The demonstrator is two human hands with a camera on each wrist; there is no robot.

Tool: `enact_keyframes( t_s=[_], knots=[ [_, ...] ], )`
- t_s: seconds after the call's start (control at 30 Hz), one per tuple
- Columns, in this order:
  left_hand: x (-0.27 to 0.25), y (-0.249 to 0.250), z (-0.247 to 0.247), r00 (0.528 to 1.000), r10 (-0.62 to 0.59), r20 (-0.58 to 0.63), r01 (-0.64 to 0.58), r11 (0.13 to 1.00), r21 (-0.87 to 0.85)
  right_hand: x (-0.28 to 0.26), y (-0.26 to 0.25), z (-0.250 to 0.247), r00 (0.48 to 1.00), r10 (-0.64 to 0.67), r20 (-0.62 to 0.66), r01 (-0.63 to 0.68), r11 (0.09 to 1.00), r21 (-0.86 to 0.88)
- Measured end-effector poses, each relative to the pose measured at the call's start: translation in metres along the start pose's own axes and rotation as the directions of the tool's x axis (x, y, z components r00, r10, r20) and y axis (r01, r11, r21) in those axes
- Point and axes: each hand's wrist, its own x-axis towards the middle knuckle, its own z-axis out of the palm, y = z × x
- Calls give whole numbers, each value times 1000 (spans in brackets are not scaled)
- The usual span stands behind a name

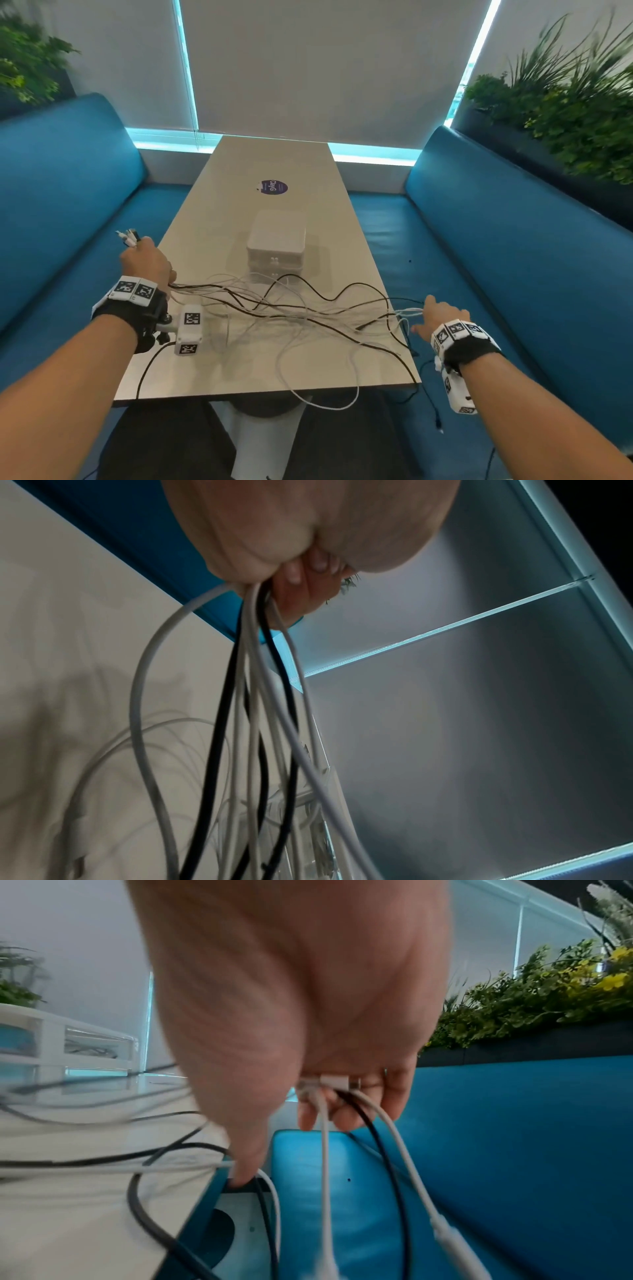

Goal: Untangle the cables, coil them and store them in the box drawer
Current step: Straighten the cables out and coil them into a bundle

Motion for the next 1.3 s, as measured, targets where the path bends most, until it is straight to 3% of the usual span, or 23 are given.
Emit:
enact_keyframes(
  t_s=[0.13, 0.23, 0.33, 0.4, 0.47, 0.53, 0.77, 0.9, 1.0, 1.1, 1.2, 1.3],
  knots=[
    [-4, 1, 2, 1000, -20, -1, 20, 998, -62, 1, -16, 3, 991, -108, 75, 100, 989, 107],
    [-10, 2, 8, 999, -27, -17, 24, 989, -144, -3, -45, -9, 957, -253, -140, 283, 919, 274],
    [-20, 5, 16, 997, -66, -25, 57, 965, -255, -16, -89, -25, 841, -457, -289, 540, 737, 407],
    [-25, 7, 18, 998, -67, -4, 63, 958, -280, -27, -120, -34, 725, -539, -429, 685, 629, 368],
    [-28, 7, 17, 998, -52, 18, 55, 959, -278, -43, -153, -45, 632, -603, -487, 772, 550, 320],
    [-35, 5, 18, 999, -30, 39, 40, 951, -307, -58, -185, -52, 578, -688, -438, 816, 487, 311],
    [-77, 8, 22, 947, 107, 302, -12, 954, -299, -91, -254, -70, 507, -817, -275, 842, 401, 361],
    [-89, 17, 25, 913, 150, 379, -16, 943, -333, -92, -269, -69, 526, -829, -188, 793, 398, 462],
    [-90, 27, 27, 917, 146, 372, 2, 930, -368, -90, -265, -69, 585, -790, -182, 734, 422, 532],
    [-89, 33, 27, 933, 127, 338, 16, 921, -389, -78, -255, -61, 638, -763, -105, 740, 568, 361],
    [-81, 43, 23, 954, 117, 276, 11, 906, -422, -58, -228, -46, 724, -686, 67, 671, 724, 161],
    [-67, 53, 16, 969, 99, 226, 25, 873, -488, -42, -191, -34, 817, -576, 23, 577, 816, -34]
  ],
)
